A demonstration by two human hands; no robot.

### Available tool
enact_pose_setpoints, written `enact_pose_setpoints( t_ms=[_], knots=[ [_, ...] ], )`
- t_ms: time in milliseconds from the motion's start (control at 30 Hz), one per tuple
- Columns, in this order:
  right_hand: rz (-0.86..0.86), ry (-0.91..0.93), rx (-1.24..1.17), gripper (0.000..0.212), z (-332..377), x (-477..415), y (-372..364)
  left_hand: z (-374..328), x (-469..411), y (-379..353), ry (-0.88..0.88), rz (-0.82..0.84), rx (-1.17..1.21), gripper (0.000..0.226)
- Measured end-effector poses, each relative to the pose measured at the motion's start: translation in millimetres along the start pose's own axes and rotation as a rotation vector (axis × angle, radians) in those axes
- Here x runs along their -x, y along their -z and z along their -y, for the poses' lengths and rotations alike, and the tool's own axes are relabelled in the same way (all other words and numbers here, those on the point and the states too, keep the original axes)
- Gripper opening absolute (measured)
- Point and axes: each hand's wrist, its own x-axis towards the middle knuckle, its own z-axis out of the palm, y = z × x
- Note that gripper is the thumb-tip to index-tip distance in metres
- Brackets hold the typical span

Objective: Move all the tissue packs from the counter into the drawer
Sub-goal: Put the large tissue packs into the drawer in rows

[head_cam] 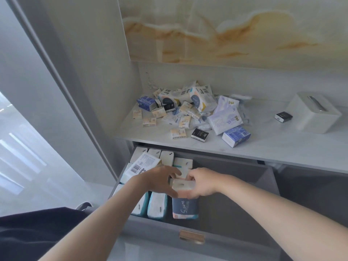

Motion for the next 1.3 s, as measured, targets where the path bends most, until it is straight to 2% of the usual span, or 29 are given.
enact_pose_setpoints(
  t_ms=[67, 133, 200, 267, 333, 433, 533, 667, 733, 800, 933, 1033, 1100, 1200, 1267, 1300],
  knots=[
    [-0.032, -0.009, 0.145, 0.057, -3, -8, -15, 12, -2, 5, 0.019, -0.071, 0.075, 0.061],
    [-0.067, -0.011, 0.228, 0.055, -4, -17, -31, 23, -2, 9, 0.048, -0.225, 0.084, 0.049],
    [-0.117, 0.014, 0.290, 0.055, -3, -28, -45, 32, -2, 11, 0.088, -0.414, -0.126, 0.052],
    [-0.176, 0.070, 0.364, 0.060, -3, -40, -59, 40, 0, 12, 0.150, -0.525, -0.343, 0.065],
    [-0.216, 0.093, 0.435, 0.071, -7, -51, -71, 49, 0, 13, 0.247, -0.515, -0.404, 0.082],
    [-0.260, 0.090, 0.555, 0.068, -15, -62, -85, 63, -2, 11, 0.360, -0.410, -0.303, 0.103],
    [-0.254, 0.055, 0.622, 0.067, -17, -68, -95, 68, -5, 8, 0.371, -0.402, -0.281, 0.102],
    [-0.220, 0.016, 0.577, 0.075, -13, -70, -95, 63, -7, 15, 0.338, -0.417, -0.241, 0.101],
    [-0.150, 0.000, 0.478, 0.088, -11, -67, -84, 57, -6, 23, 0.296, -0.410, -0.109, 0.100],
    [-0.086, -0.028, 0.274, 0.092, -9, -64, -66, 48, -5, 30, 0.244, -0.428, 0.034, 0.098],
    [-0.163, -0.078, -0.444, 0.053, -3, -55, -23, 24, -3, 34, 0.140, -0.385, 0.241, 0.093],
    [-0.232, -0.075, -0.742, 0.050, -1, -44, 7, 4, -4, 33, 0.088, -0.320, 0.579, 0.085],
    [-0.197, -0.068, -0.958, 0.050, -3, -36, 21, -9, -5, 31, 0.058, -0.282, 0.746, 0.077],
    [-0.051, -0.102, -1.192, 0.041, -5, -23, 37, -23, -4, 26, 0.019, -0.236, 0.744, 0.066],
    [0.022, -0.155, -1.126, 0.057, -7, -16, 44, -28, -5, 20, 0.002, -0.246, 0.596, 0.061],
    [0.048, -0.172, -1.050, 0.055, -8, -13, 46, -30, -5, 16, -0.008, -0.239, 0.510, 0.062]
  ],
)
